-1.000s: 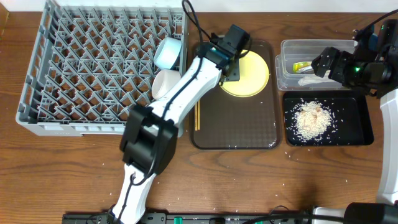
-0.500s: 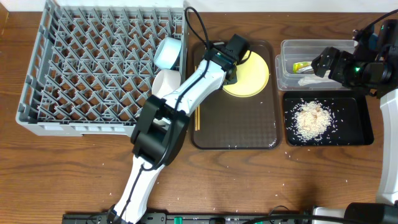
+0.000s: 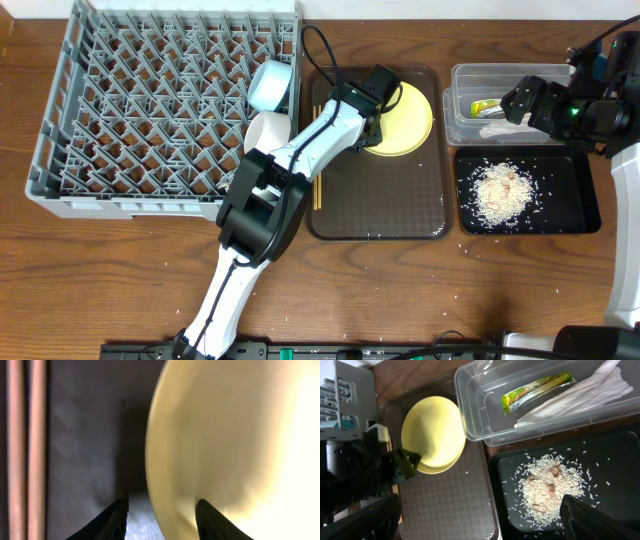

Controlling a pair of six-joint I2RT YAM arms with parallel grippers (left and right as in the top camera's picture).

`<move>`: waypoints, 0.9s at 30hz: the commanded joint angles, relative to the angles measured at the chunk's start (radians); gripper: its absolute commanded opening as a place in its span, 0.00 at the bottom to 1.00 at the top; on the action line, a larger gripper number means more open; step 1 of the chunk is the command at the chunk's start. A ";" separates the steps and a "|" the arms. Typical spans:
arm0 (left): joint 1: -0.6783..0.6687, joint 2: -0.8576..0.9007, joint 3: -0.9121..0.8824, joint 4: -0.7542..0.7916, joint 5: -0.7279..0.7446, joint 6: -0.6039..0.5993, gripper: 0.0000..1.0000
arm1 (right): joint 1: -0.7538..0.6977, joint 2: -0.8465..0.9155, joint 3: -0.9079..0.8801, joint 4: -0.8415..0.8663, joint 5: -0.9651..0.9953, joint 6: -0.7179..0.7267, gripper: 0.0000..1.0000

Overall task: Sort waste into correct bins and load items into the dishwasher
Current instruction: 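Lower the left gripper and grasp the yellow plate's left rim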

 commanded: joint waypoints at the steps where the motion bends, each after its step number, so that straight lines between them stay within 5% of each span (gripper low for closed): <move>1: 0.000 0.017 -0.063 -0.066 0.097 -0.008 0.46 | 0.005 0.001 0.014 -0.001 -0.007 -0.003 0.99; 16: 0.013 -0.026 -0.096 -0.148 0.298 0.230 0.45 | 0.005 0.001 0.014 -0.001 -0.007 -0.003 0.99; 27: 0.113 -0.062 -0.095 -0.038 0.182 0.101 0.57 | 0.005 0.001 0.014 -0.001 -0.007 -0.003 0.99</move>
